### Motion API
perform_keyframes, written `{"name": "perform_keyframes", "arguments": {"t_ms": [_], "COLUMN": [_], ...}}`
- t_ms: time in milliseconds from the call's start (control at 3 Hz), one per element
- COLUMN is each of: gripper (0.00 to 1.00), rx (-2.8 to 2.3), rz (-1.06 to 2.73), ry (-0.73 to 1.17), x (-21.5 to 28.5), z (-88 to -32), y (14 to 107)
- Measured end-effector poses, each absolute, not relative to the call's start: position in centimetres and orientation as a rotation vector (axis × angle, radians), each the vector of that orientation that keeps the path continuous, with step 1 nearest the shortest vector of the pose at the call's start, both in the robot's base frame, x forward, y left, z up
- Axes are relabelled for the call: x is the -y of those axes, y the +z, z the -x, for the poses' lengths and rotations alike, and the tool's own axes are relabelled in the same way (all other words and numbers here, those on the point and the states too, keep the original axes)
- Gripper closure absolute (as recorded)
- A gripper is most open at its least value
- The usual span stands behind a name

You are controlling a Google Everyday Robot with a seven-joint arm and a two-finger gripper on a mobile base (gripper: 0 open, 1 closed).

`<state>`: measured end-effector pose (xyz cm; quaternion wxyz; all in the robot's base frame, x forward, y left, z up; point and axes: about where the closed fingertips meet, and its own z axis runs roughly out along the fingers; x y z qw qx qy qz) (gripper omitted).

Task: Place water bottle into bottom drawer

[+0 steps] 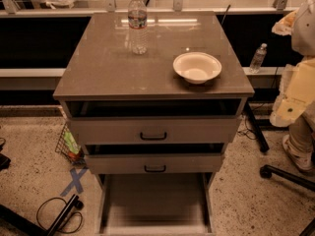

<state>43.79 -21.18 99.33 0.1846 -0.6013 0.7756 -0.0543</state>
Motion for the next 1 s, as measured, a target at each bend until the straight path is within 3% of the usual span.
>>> {"name": "perform_keyframes", "arguments": {"t_ms": [333, 1000], "gripper": [0.0, 0.0], "rx": [-2.176, -2.004], "rz": [1.696, 1.58], "ry": [-0.157, 0.031], "x": [21.0, 17.6], "z": [-43.9, -52.2], "y": [99.5, 102.0]}}
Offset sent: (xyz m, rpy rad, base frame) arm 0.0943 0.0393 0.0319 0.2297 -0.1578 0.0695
